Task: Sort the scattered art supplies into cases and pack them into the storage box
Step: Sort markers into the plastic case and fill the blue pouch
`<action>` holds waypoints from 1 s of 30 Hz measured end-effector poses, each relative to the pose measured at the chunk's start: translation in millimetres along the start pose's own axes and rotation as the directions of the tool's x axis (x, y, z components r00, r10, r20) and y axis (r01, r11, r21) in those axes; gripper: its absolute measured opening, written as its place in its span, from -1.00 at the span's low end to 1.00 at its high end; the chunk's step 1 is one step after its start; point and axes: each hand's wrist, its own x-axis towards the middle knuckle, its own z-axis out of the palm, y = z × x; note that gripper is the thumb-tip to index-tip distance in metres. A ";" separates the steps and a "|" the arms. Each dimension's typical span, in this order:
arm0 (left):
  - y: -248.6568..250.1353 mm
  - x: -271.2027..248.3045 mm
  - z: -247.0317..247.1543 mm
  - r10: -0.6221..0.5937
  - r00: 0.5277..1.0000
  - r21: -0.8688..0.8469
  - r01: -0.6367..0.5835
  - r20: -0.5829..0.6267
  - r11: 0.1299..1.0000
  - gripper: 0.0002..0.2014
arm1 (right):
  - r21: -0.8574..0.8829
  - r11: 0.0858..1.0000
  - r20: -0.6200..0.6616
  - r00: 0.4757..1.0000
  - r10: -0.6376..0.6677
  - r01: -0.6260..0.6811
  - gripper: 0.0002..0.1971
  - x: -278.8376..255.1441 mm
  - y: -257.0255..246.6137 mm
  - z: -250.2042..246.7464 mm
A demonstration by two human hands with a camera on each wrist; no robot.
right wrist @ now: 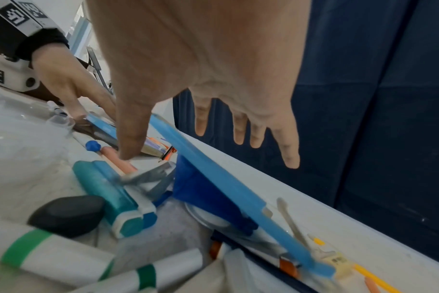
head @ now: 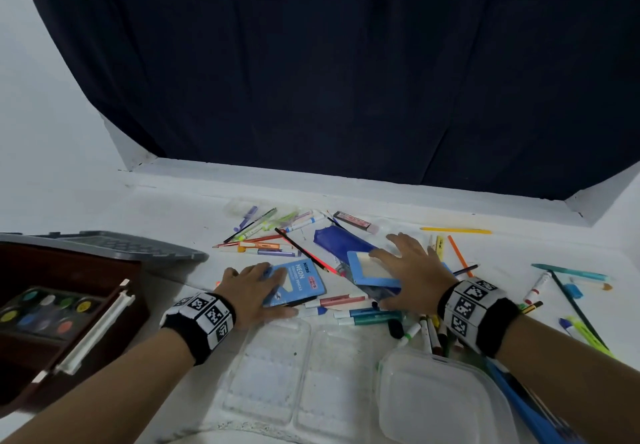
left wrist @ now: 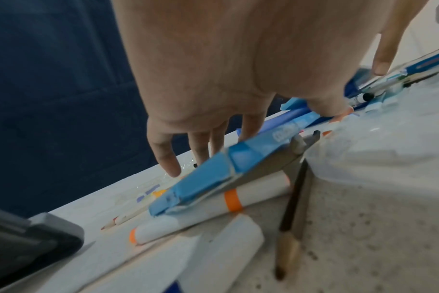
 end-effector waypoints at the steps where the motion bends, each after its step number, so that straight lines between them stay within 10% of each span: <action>1: -0.4 0.8 0.7 0.001 1.000 -0.001 -0.001 0.012 1.000 0.27 | 0.013 1.000 0.024 1.000 0.010 -0.010 -0.09 2.8 1.0 -0.7; 19: -2.7 3.5 -17.6 0.141 0.946 -0.224 -0.211 -0.291 0.952 0.10 | 0.284 0.958 0.336 0.940 -0.057 -0.043 0.06 42.7 16.3 -6.8; 30: 3.4 -12.8 -35.7 0.165 0.909 -0.174 -0.247 -0.382 0.953 0.04 | 0.344 0.932 -0.045 0.994 -0.102 0.111 0.09 20.7 -2.5 -30.9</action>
